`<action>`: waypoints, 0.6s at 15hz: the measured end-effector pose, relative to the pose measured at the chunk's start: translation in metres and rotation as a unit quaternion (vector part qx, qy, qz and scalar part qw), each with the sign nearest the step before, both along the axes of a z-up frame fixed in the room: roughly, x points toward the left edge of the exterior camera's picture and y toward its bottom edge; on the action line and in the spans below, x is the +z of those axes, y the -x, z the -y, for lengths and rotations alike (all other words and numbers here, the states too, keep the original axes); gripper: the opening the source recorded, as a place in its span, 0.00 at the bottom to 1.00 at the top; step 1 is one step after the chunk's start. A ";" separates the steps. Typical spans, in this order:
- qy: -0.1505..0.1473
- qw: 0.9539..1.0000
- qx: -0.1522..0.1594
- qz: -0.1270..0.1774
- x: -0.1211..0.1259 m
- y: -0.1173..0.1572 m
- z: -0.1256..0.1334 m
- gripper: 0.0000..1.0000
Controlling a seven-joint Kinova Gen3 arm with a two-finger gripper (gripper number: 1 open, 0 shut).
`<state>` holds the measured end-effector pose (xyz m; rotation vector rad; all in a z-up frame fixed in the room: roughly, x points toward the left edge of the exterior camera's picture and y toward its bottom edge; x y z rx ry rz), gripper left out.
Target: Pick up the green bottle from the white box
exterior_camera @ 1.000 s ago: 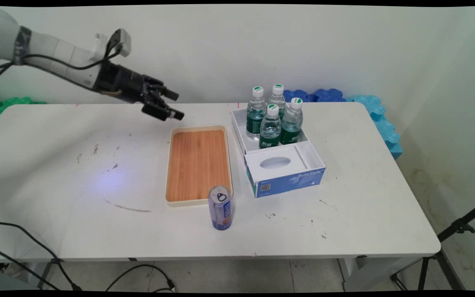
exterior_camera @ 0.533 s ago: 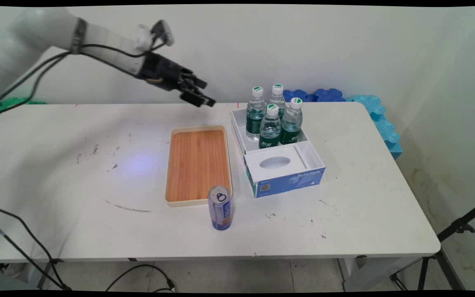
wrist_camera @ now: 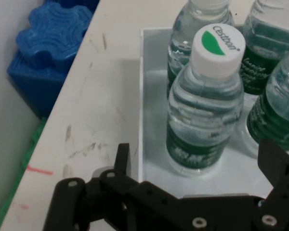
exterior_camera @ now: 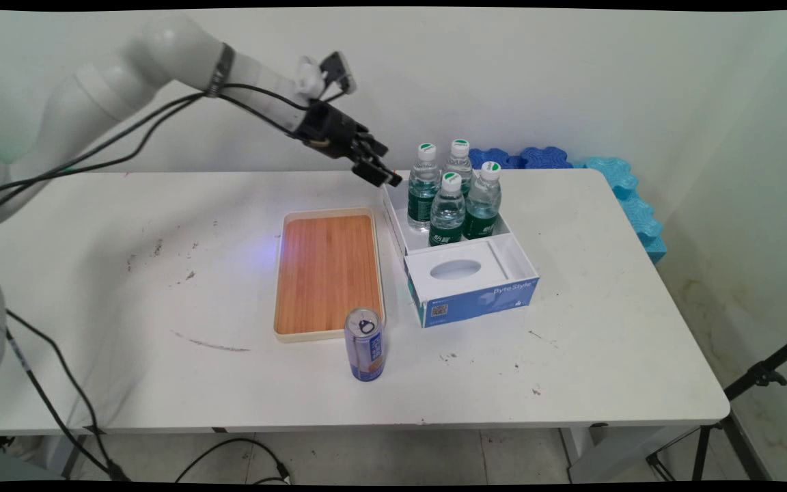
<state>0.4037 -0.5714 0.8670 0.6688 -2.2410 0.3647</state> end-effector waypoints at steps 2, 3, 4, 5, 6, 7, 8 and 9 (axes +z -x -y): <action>-0.003 1.000 -0.009 0.004 -0.010 0.012 0.010 1.00; -0.006 1.000 -0.013 0.006 -0.015 0.017 0.015 1.00; -0.009 1.000 -0.017 0.007 -0.020 0.022 0.018 1.00; -0.011 1.000 -0.021 0.008 -0.023 0.025 0.022 1.00; -0.012 1.000 -0.024 0.008 -0.027 0.029 0.025 1.00; -0.013 1.000 -0.028 0.009 -0.030 0.033 0.029 1.00; -0.013 0.999 -0.030 0.009 -0.033 0.035 0.031 1.00; -0.013 0.999 -0.032 0.008 -0.036 0.039 0.035 1.00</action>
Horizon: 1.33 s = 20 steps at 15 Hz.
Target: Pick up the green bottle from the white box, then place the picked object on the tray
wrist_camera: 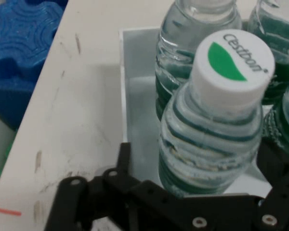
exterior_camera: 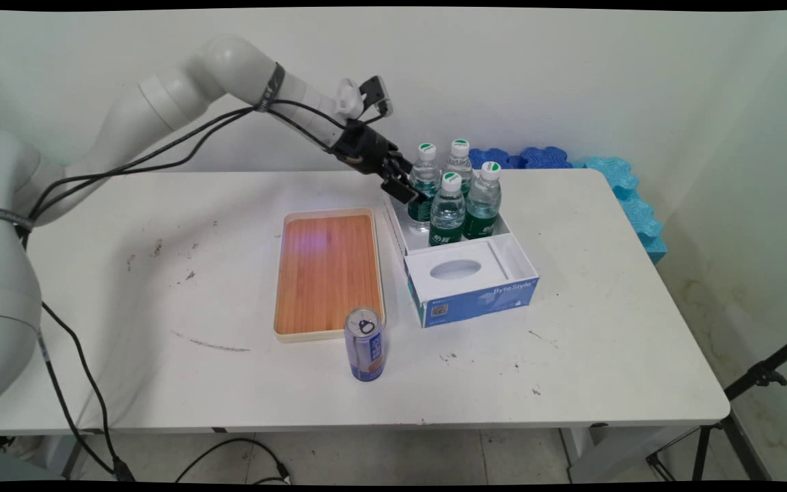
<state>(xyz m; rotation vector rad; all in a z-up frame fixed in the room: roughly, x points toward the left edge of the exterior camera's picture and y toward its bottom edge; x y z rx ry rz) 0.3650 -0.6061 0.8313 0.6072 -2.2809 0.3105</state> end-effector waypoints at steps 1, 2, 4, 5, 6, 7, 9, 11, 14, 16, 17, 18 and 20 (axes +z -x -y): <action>0.000 1.000 -0.002 -0.001 -0.003 0.003 0.003 1.00; -0.001 1.000 -0.004 -0.002 -0.005 0.006 0.005 0.00; -0.002 1.000 -0.007 -0.003 -0.007 0.009 0.009 0.00; -0.002 1.000 -0.009 -0.003 -0.009 0.009 0.010 0.00; -0.002 1.000 -0.010 -0.003 -0.010 0.009 0.011 0.00; -0.003 1.000 -0.011 -0.004 -0.011 0.010 0.012 0.00; -0.002 1.000 -0.011 -0.006 -0.010 0.008 0.013 0.00; -0.001 1.000 -0.009 -0.011 -0.005 0.006 0.013 0.00; 0.004 1.000 -0.004 -0.021 0.013 -0.005 0.010 0.00; 0.007 0.999 -0.001 -0.032 0.033 -0.019 0.002 0.00; 0.008 0.999 -0.001 -0.039 0.045 -0.027 -0.005 0.00; 0.008 0.999 -0.002 -0.045 0.055 -0.034 -0.011 0.00; 0.007 0.999 -0.005 -0.054 0.070 -0.048 -0.023 0.00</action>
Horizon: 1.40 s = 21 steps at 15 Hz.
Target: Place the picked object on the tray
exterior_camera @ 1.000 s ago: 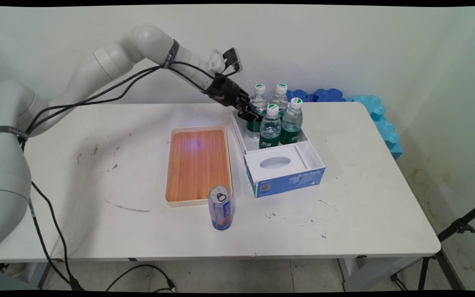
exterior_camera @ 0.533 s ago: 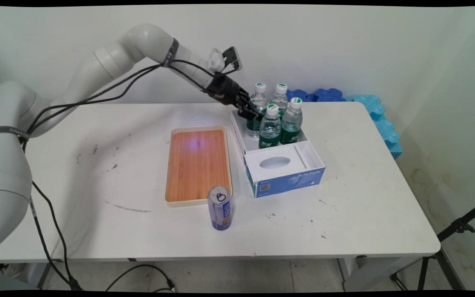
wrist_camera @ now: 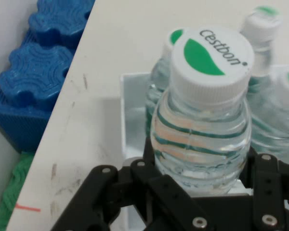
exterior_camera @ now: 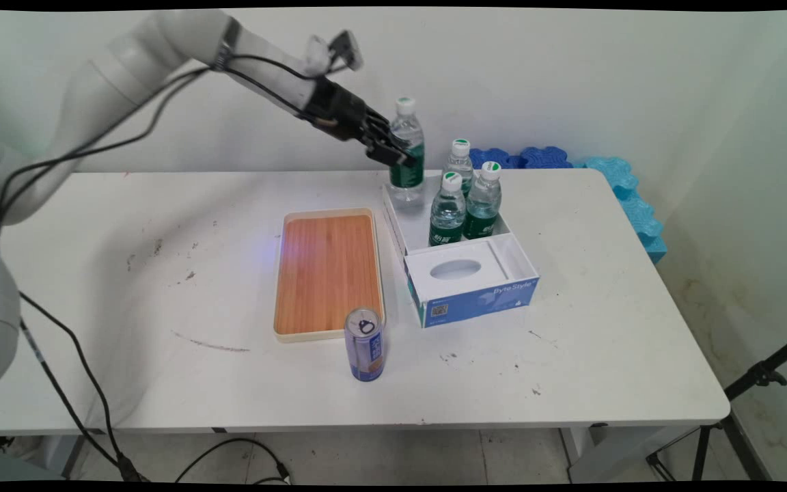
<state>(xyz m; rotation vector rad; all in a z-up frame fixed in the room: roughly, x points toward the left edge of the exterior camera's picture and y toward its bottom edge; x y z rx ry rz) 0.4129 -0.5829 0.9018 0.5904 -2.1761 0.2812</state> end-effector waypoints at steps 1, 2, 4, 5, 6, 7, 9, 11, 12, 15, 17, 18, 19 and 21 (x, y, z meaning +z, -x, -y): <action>-0.002 1.000 -0.004 -0.004 0.009 -0.010 -0.010 0.00; -0.004 1.000 -0.008 -0.007 0.016 -0.020 -0.021 0.00; -0.009 1.000 -0.018 -0.009 0.023 -0.039 -0.043 0.00; -0.011 1.000 -0.023 -0.008 0.024 -0.047 -0.054 0.00; -0.013 1.000 -0.028 -0.007 0.023 -0.054 -0.067 0.00; -0.013 0.999 -0.031 -0.005 0.023 -0.058 -0.073 0.00; -0.013 0.999 -0.035 -0.002 0.017 -0.063 -0.089 0.00; -0.012 0.999 -0.041 0.001 0.008 -0.064 -0.102 0.00; -0.009 0.999 -0.045 0.004 0.000 -0.062 -0.109 0.00; -0.003 0.999 -0.051 0.010 -0.024 -0.054 -0.124 0.00; 0.000 0.998 -0.057 0.014 -0.035 -0.048 -0.129 0.00; 0.001 0.998 -0.060 0.016 -0.039 -0.047 -0.132 0.00; 0.005 0.998 -0.065 0.021 -0.045 -0.044 -0.134 0.00; 0.010 0.997 -0.073 0.027 -0.054 -0.040 -0.138 0.00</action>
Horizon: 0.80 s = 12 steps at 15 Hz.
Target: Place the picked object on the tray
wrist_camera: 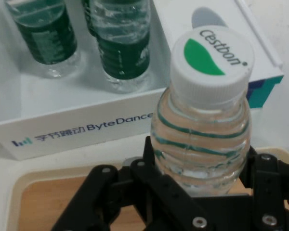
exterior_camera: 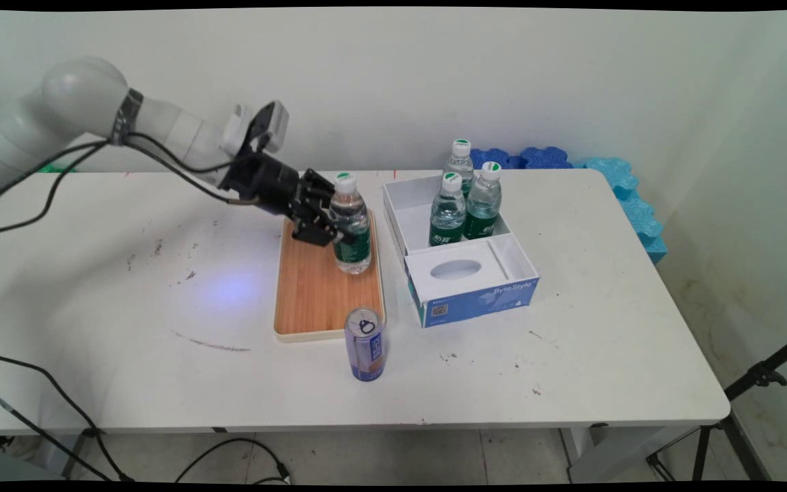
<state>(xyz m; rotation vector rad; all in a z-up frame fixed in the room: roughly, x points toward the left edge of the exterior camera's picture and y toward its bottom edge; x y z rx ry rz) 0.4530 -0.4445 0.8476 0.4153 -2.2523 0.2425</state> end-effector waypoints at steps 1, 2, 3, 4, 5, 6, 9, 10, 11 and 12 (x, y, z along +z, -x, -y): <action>0.003 1.000 -0.003 0.003 -0.004 0.002 -0.002 0.00; 0.005 1.000 -0.006 0.005 -0.008 0.004 -0.004 0.00; 0.007 1.000 -0.008 0.007 -0.011 0.005 -0.005 0.00; 0.008 1.000 -0.010 0.008 -0.013 0.006 -0.007 0.00; 0.008 1.000 -0.011 0.008 -0.016 0.007 -0.009 0.00; 0.008 1.000 -0.012 0.008 -0.018 0.008 -0.010 0.00; 0.005 1.000 -0.016 0.010 -0.026 0.012 -0.017 0.00; 0.004 1.000 -0.017 0.010 -0.028 0.014 -0.018 0.00; 0.004 1.000 -0.018 0.010 -0.030 0.015 -0.019 0.00; 0.004 1.000 -0.019 0.010 -0.031 0.016 -0.020 0.00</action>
